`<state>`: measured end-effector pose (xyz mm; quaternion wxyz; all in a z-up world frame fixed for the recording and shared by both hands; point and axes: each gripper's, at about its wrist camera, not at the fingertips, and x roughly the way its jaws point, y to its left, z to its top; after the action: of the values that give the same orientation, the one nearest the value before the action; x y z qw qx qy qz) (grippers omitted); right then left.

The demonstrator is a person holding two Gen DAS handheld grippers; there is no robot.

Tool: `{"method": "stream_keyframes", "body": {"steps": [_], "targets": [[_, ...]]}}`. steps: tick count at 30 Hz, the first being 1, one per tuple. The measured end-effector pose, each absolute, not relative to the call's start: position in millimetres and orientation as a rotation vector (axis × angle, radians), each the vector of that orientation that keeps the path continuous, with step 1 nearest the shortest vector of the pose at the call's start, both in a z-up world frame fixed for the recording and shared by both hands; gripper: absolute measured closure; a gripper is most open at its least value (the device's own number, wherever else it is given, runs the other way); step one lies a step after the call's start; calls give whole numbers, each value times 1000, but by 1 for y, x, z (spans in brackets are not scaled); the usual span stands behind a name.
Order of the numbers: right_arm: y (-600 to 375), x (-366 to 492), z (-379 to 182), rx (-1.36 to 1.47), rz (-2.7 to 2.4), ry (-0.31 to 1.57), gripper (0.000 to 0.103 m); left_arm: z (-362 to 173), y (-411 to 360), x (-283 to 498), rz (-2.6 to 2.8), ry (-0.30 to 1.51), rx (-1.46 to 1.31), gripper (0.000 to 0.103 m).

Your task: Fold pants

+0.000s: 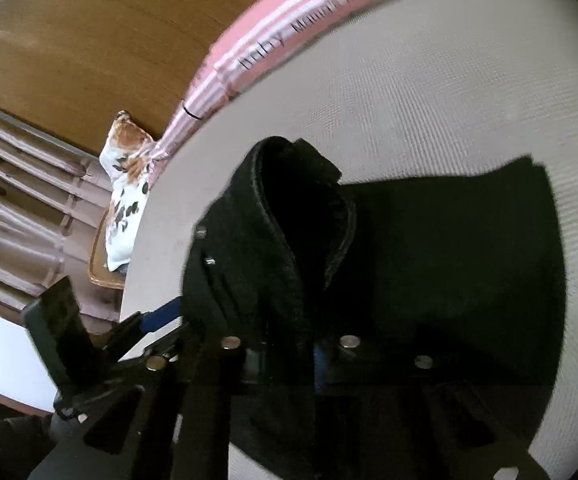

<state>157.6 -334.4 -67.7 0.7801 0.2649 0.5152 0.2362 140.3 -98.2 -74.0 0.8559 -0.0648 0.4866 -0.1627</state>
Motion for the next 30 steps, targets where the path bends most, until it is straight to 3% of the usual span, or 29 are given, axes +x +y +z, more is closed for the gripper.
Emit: {"method": "stream_keyframes", "body": {"steps": [11,22,24,27,30], "targets": [[-363,135,-15,520,372,1014,92,-56,-111,140,-379,973,-96,43],[-415,133,-75,577,177,1108,92,-81,-134,131,-417,1045,-11,43],[-414,132,-79,564,158,1120,87,-93,-138,130,-423,1085,4,43],[-414,127,-72,528,117,1133,66,-96,-137,128,-422,1081,-9,43],[-419,112,-59,562,126,1107,66,-95,-135,129,-429,1092,-22,43]]}}
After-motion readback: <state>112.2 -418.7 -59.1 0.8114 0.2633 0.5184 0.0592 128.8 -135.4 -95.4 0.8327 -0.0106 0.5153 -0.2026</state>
